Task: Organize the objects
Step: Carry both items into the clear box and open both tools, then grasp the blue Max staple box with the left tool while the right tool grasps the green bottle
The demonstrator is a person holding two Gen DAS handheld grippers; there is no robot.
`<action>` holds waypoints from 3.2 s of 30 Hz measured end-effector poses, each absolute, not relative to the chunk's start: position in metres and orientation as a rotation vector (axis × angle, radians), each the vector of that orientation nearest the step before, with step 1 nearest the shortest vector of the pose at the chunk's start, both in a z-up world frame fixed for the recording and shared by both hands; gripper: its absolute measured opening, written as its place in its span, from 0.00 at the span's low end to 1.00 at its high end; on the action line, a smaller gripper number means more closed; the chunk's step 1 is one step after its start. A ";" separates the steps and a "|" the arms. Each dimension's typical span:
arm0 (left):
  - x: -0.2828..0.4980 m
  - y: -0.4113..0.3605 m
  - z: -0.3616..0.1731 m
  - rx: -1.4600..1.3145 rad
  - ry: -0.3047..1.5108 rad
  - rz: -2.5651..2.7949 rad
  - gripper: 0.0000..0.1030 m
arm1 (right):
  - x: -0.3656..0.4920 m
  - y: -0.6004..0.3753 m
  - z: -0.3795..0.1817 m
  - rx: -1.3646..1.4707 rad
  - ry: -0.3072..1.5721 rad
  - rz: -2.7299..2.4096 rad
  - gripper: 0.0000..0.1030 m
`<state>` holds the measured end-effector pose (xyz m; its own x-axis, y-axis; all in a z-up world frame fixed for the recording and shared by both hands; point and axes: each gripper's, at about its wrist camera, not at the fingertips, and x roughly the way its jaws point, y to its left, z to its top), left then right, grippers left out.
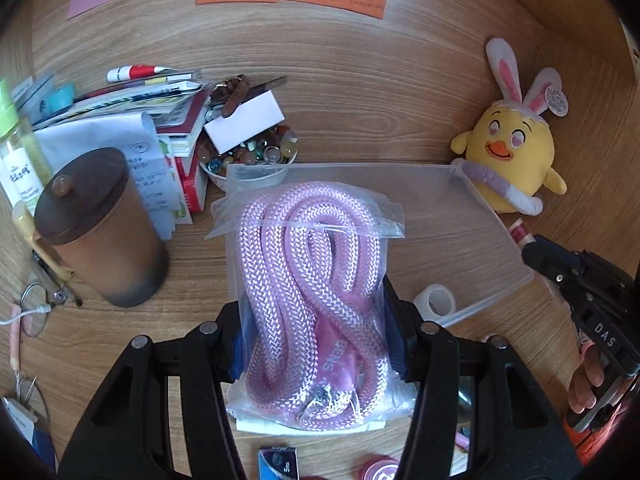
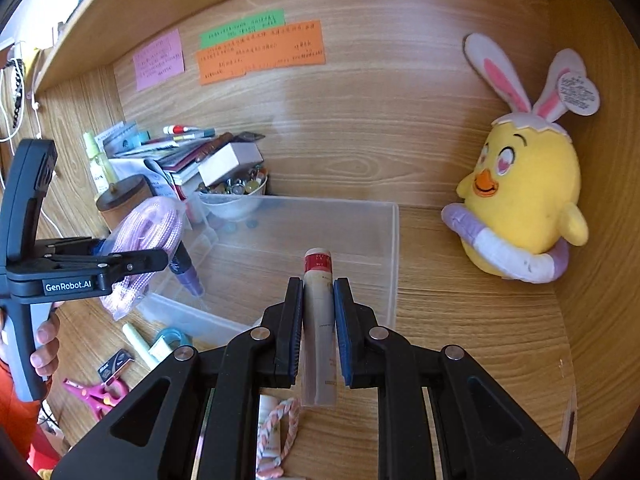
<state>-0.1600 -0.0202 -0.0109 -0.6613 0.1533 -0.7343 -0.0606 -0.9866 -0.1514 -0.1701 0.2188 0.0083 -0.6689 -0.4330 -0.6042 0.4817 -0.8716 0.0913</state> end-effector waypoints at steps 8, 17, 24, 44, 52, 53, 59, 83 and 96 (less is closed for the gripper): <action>-0.186 -0.012 -0.009 -1.245 -0.153 2.742 0.52 | -0.192 0.200 0.001 0.931 0.152 -2.440 0.14; -0.213 -0.006 -0.028 -1.332 -0.147 2.687 0.52 | -0.212 0.182 -0.015 1.001 0.217 -2.410 0.14; -0.204 -0.002 -0.028 -1.304 -0.075 2.706 0.52 | -0.220 0.177 -0.027 1.050 0.230 -2.384 0.14; -0.133 -0.006 0.004 -1.143 0.004 2.771 0.82 | -0.177 0.178 -0.002 0.947 0.304 -2.421 0.43; -0.092 -0.013 0.013 -1.097 0.026 2.780 0.96 | -0.140 0.186 0.018 0.837 0.297 -2.449 0.63; -0.088 -0.014 0.012 -1.103 0.026 2.779 0.96 | -0.134 0.188 0.019 0.828 0.286 -2.446 0.65; -0.064 -0.030 -0.012 -1.199 0.025 2.786 0.96 | -0.110 0.193 0.014 0.816 0.298 -2.454 0.65; -0.051 -0.045 -0.082 -1.424 -0.078 2.661 0.59 | -0.101 0.153 -0.048 1.007 0.368 -2.246 0.54; -0.048 -0.050 -0.077 -1.383 -0.072 2.677 0.26 | -0.103 0.154 -0.048 0.971 0.365 -2.274 0.38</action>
<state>-0.0481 -0.0504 -0.0774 -0.5723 0.1349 -0.8088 -0.0910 -0.9907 -0.1009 -0.1029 0.1538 -0.0484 -0.5286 -0.4427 -0.7243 0.6473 -0.7622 -0.0065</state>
